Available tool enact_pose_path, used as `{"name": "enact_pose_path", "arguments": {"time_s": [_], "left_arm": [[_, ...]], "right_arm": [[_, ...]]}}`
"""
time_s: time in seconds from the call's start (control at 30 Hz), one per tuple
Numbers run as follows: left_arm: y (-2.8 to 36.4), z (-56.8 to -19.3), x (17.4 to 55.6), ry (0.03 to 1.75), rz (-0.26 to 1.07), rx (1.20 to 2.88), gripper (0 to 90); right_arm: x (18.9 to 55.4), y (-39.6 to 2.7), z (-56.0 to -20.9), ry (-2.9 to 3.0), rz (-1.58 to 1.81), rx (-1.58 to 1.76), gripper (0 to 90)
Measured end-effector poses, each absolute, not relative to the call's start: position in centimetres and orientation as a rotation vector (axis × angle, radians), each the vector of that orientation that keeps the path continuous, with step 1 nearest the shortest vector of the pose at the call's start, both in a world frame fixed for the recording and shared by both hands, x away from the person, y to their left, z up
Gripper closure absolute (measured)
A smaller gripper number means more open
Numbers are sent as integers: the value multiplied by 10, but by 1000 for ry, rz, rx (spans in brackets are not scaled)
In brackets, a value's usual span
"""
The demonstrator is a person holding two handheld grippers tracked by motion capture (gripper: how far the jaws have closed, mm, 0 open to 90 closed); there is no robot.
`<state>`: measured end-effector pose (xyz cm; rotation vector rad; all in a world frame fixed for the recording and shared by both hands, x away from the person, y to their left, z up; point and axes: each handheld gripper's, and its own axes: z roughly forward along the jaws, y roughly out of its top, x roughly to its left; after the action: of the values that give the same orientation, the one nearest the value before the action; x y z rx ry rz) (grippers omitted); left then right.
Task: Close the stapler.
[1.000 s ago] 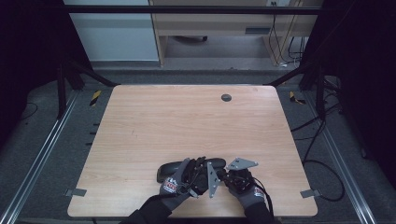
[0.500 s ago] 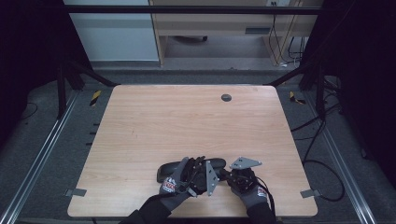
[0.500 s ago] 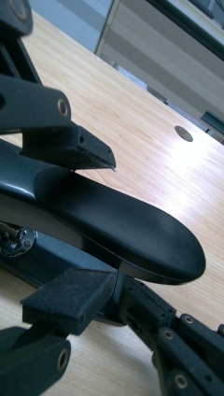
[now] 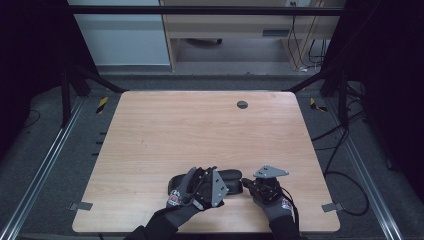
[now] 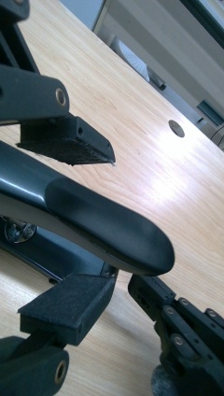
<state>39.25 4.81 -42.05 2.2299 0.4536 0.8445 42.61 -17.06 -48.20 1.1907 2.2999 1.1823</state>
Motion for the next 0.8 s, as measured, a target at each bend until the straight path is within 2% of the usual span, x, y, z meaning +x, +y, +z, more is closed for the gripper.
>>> {"name": "enact_pose_path", "arguments": {"time_s": [0.23,0.8], "left_arm": [[61,-410,393,498,775,2180,335],[104,-399,401,643,787,2104,335]], "right_arm": [[427,-169,-480,2292,1187,1179,900],[427,-179,-460,2221,1270,1169,900]]}}
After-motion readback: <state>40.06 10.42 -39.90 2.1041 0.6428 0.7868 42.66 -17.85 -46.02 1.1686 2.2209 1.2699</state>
